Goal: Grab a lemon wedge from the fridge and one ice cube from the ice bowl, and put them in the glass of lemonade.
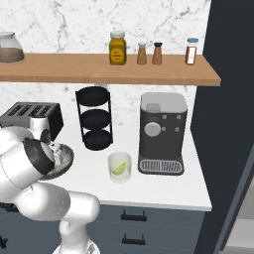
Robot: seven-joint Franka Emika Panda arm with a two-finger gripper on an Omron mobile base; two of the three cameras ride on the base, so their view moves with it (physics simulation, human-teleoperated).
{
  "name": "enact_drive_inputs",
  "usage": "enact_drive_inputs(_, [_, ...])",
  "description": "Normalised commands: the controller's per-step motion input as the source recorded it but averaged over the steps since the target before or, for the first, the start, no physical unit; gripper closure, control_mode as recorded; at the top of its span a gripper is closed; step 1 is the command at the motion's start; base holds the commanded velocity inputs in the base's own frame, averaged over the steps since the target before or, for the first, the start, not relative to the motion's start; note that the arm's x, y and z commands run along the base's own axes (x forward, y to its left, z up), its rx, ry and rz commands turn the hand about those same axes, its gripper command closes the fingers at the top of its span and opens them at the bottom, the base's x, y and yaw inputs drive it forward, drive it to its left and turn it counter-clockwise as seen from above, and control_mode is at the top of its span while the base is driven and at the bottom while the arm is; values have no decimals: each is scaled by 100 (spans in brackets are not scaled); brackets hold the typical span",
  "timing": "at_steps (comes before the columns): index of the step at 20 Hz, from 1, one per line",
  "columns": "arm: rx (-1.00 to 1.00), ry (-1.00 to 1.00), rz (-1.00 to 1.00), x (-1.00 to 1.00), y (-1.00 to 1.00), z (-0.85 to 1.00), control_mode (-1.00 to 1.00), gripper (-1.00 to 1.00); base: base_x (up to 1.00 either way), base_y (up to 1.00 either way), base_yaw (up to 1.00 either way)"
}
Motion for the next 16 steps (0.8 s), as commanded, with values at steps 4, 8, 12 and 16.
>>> enact_drive_inputs(4, [0, 0, -19, 0, -12, 0, -100, -100, 0, 0, 0])
enact_drive_inputs(8, [-1, 0, -18, 0, -4, 1, -100, -100, 0, 0, 0])
enact_drive_inputs(12, [-7, 0, -5, 0, 0, 0, -100, -100, 0, 0, 0])
enact_drive_inputs(16, [-4, 0, 0, -8, 0, 3, -100, -100, 0, 0, 0])
